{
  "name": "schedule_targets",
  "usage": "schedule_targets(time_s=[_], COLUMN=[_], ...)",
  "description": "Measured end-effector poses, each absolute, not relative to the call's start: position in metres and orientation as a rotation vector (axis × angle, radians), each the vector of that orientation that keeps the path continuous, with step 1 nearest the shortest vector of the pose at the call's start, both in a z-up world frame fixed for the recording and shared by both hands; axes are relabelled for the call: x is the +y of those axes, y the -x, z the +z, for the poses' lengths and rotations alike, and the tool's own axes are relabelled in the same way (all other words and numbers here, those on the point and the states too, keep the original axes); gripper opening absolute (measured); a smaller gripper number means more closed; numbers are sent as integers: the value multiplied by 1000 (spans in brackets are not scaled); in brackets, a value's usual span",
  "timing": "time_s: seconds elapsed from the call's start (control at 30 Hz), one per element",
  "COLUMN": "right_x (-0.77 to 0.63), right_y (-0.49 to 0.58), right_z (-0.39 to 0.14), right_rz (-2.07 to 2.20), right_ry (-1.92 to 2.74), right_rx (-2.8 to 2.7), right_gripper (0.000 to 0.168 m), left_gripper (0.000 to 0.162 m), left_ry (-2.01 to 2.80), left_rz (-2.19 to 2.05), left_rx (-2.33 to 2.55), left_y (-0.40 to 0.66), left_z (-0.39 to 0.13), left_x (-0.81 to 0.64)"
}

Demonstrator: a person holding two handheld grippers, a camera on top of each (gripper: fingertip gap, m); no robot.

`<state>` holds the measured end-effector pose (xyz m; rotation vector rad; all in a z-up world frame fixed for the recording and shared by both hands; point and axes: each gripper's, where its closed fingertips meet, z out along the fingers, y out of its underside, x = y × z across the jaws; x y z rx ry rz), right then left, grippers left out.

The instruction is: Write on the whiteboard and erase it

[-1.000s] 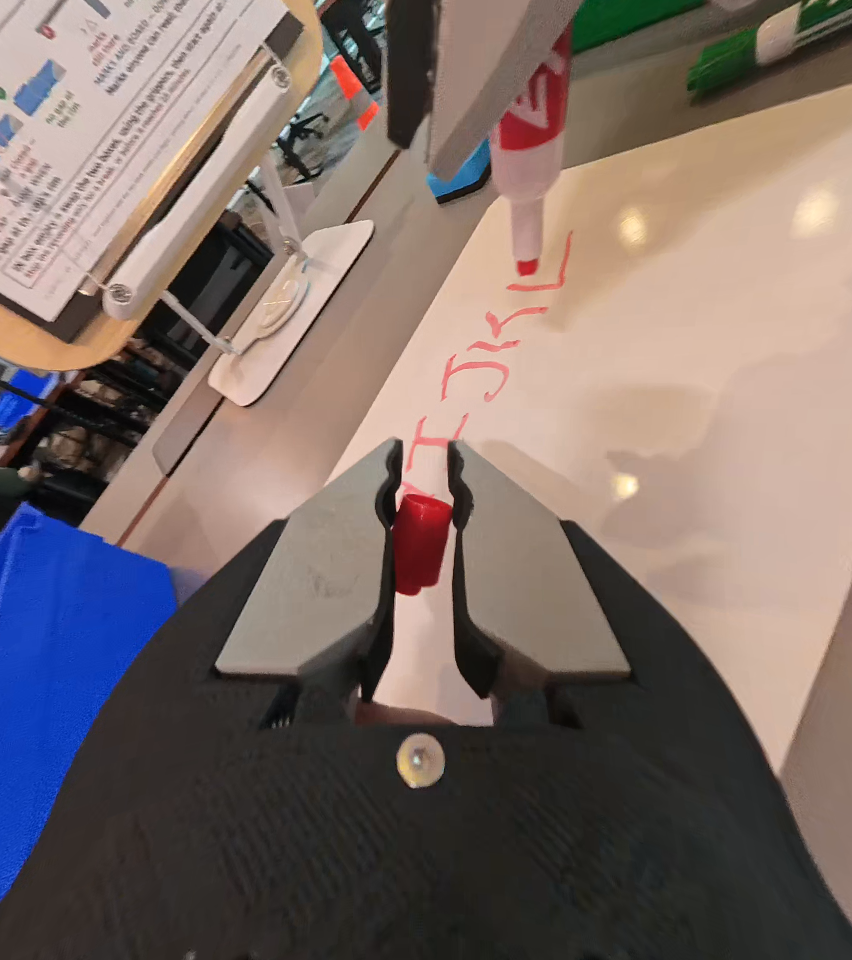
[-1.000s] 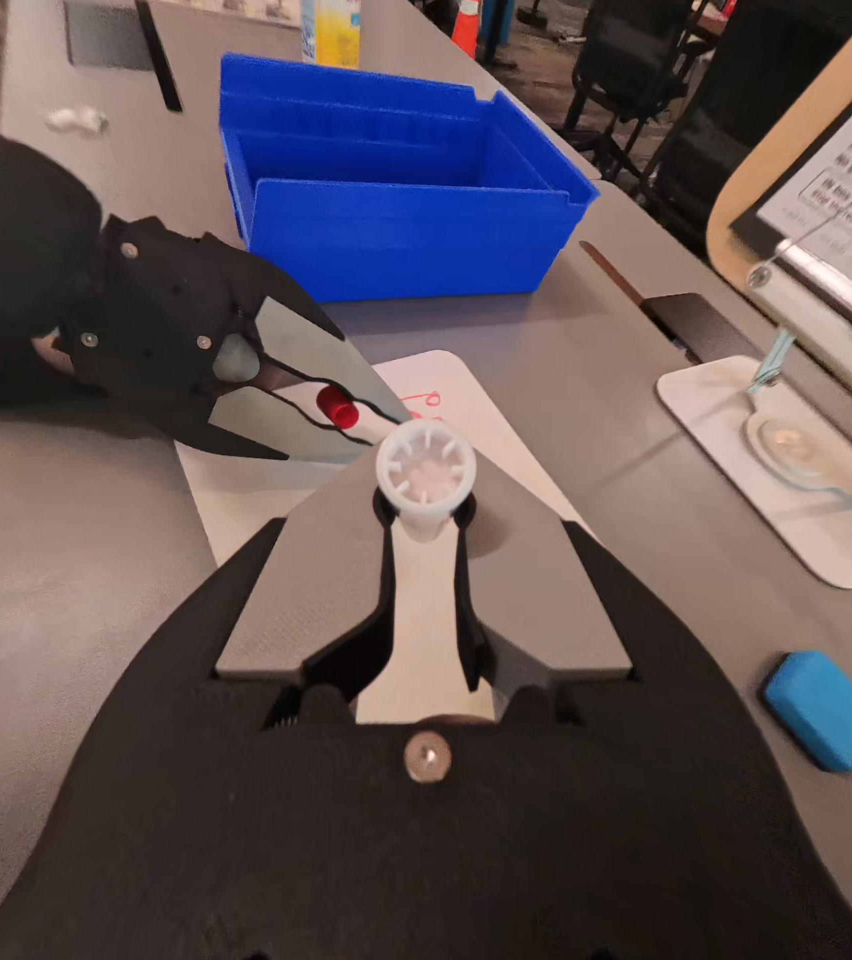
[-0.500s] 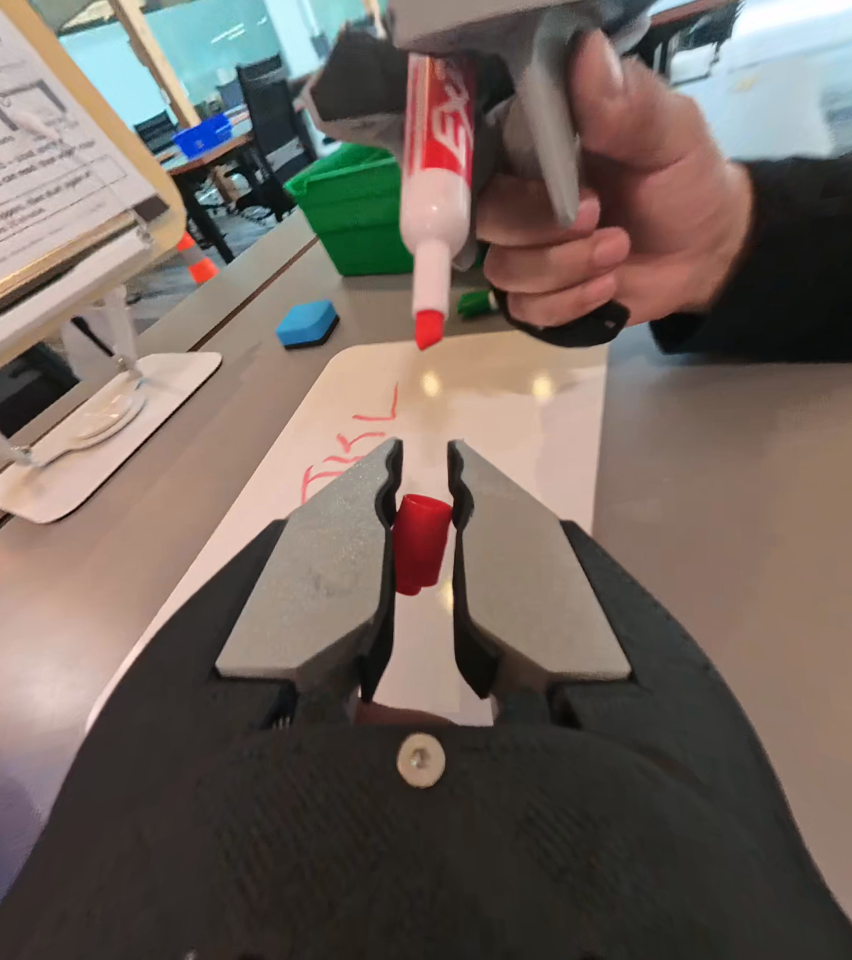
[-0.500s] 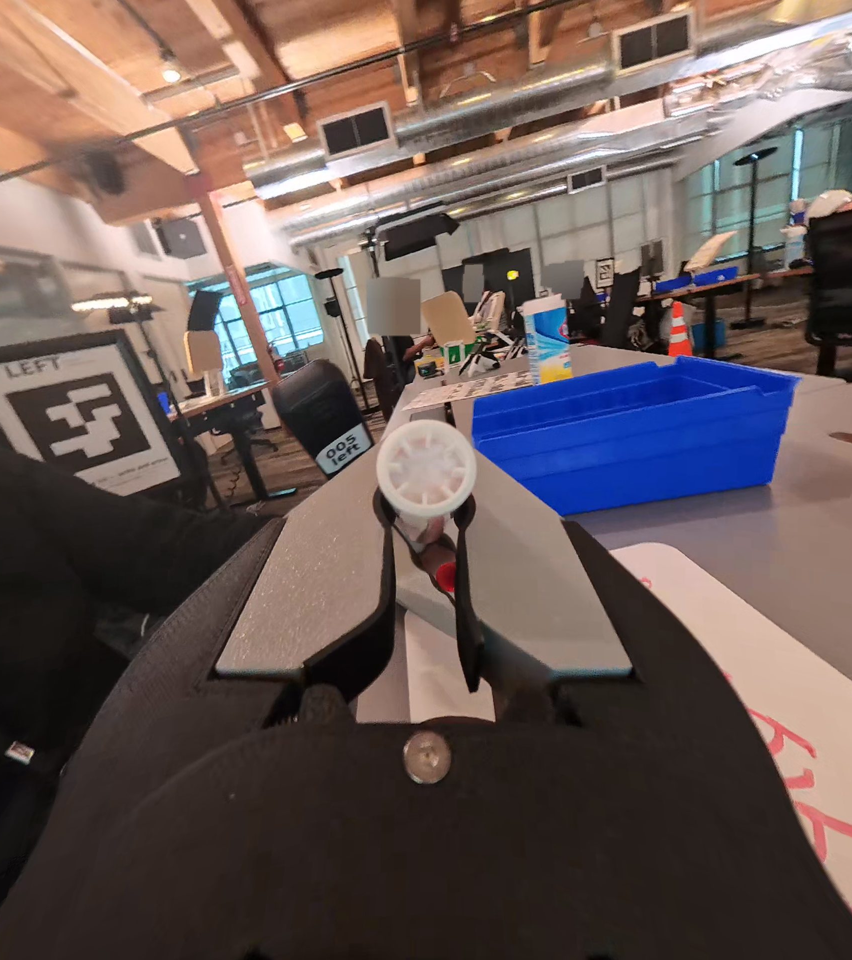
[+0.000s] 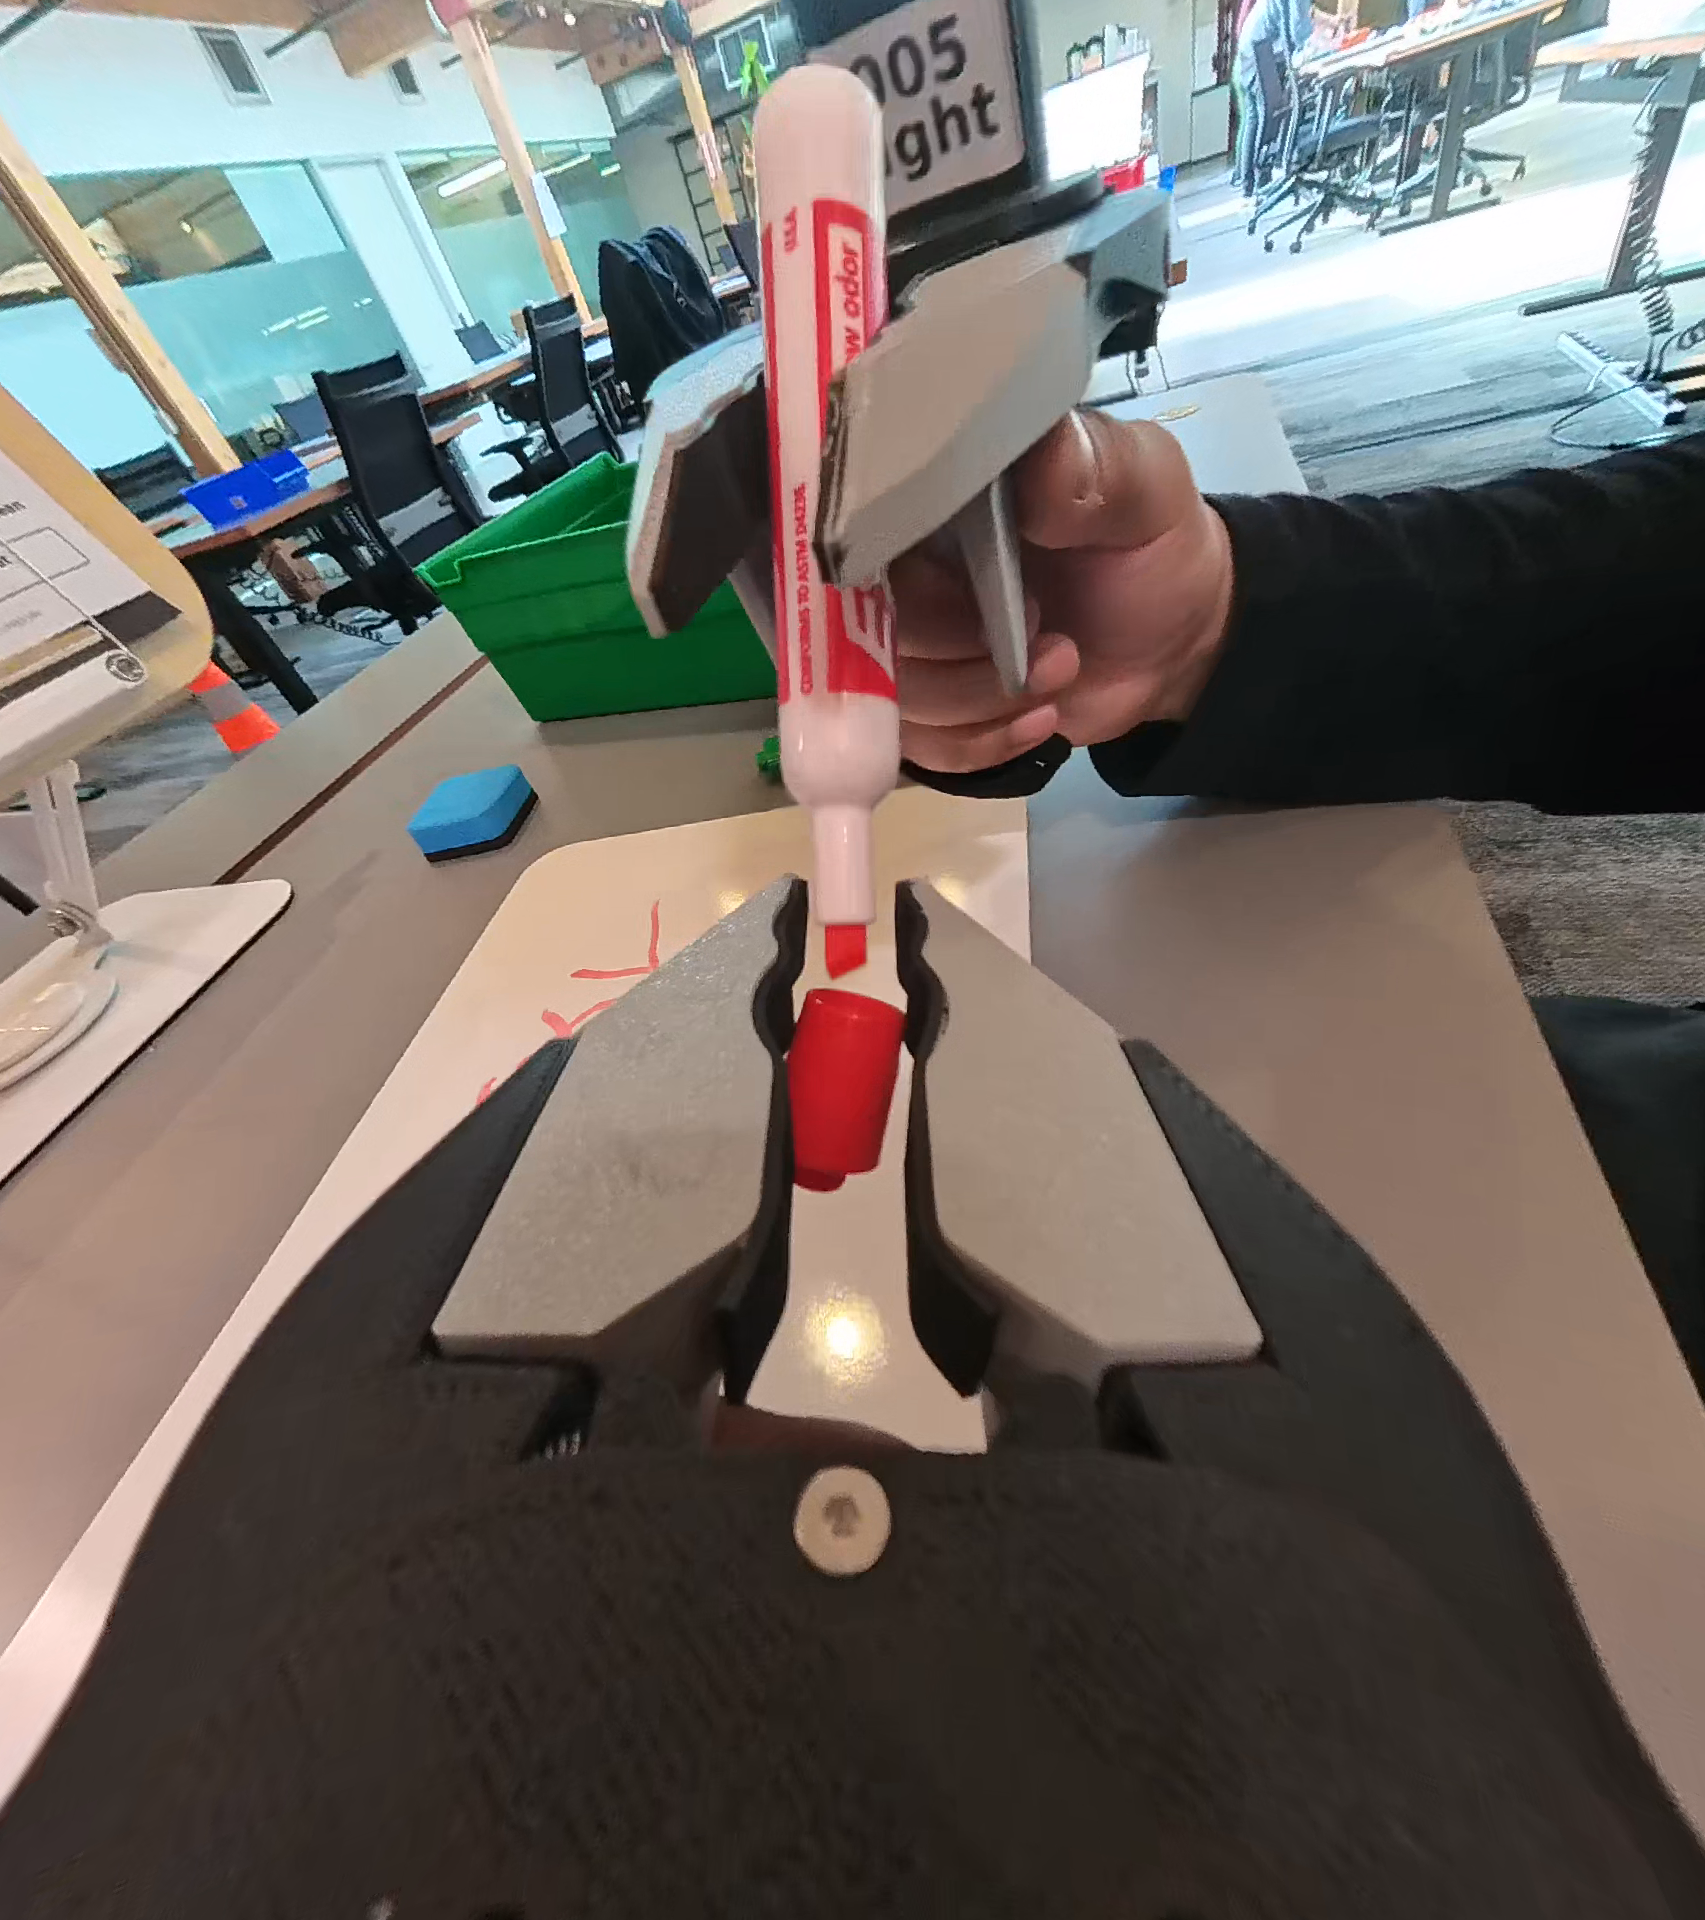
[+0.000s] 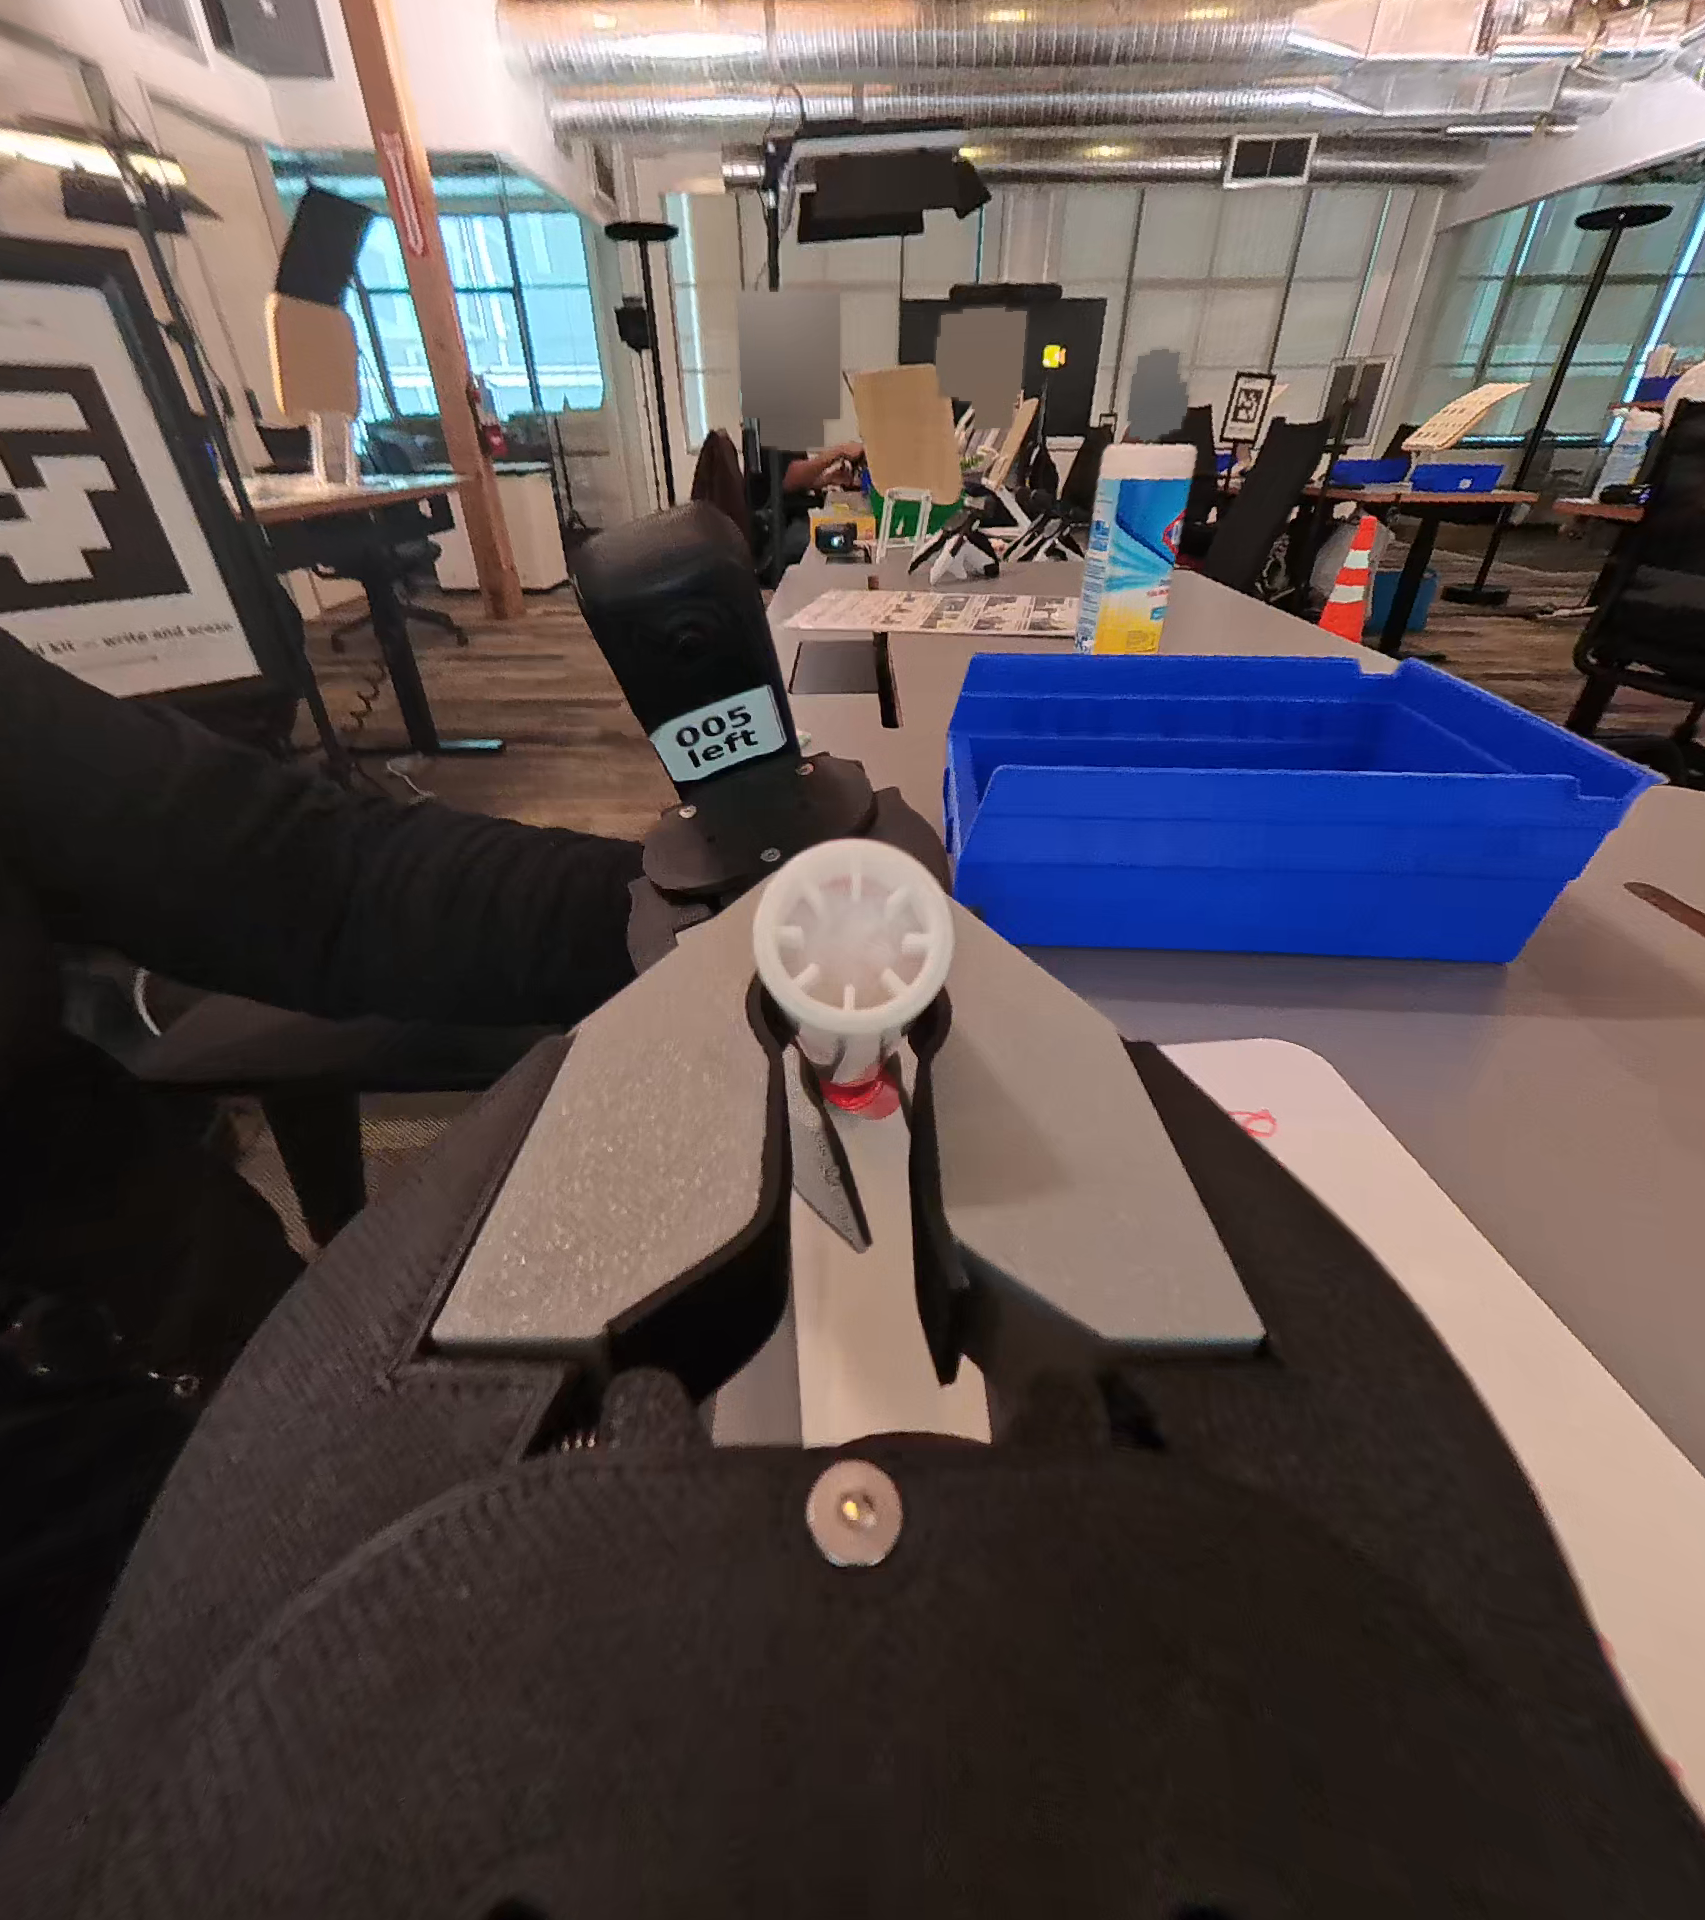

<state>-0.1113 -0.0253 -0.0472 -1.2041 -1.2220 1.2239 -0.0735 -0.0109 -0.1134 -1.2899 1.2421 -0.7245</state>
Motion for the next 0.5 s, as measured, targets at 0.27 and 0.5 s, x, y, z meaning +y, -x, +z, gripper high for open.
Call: schedule_targets(time_s=[0.27, 0.5], right_x=[-25, -59], right_y=[115, 112], right_z=[-53, -29], right_rz=[1152, 1050], right_ry=[1207, 1017], right_rx=[-1242, -1288], right_gripper=[15, 15], left_gripper=[14, 14], left_ry=[1228, 886], left_rz=[-692, -606], left_rx=[1206, 1248], left_y=[75, 72], left_z=[-104, -81], left_x=[-10, -40])
